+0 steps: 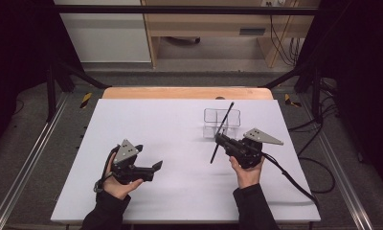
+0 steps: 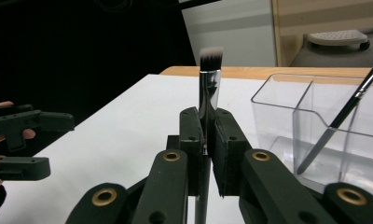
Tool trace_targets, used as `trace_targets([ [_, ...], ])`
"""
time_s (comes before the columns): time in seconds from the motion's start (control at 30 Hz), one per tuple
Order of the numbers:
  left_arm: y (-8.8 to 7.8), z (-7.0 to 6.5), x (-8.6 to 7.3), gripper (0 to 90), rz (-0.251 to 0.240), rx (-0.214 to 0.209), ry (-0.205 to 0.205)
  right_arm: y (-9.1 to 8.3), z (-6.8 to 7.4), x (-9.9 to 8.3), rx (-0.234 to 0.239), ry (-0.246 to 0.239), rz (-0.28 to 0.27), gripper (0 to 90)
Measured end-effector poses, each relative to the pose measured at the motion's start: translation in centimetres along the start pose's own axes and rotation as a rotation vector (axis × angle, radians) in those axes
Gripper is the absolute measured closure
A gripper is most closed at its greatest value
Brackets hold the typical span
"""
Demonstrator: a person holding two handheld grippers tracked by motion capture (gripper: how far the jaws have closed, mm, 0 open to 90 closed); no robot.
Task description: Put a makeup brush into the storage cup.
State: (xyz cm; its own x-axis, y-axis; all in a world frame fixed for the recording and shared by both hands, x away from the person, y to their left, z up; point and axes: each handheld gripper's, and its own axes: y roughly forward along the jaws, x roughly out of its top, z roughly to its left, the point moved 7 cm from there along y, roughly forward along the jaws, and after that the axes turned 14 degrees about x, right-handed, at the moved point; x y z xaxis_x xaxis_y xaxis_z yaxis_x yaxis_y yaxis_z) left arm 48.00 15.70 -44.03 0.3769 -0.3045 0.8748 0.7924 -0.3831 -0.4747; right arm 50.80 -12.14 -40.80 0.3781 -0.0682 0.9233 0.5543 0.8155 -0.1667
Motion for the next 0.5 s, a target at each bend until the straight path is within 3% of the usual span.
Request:
trace_targets([
  [0.2, 0.1, 0.6, -0.7, 8.3, 0.019, 0.007, 0.017, -0.3, -0.6, 0.5, -0.026, -0.027, 0.001, 83.7],
  [0.5, 0.4, 1.6, -1.5, 8.2, 0.032, 0.016, 0.002, -0.3, -1.6, 1.0, -0.050, -0.035, 0.003, 83.7],
])
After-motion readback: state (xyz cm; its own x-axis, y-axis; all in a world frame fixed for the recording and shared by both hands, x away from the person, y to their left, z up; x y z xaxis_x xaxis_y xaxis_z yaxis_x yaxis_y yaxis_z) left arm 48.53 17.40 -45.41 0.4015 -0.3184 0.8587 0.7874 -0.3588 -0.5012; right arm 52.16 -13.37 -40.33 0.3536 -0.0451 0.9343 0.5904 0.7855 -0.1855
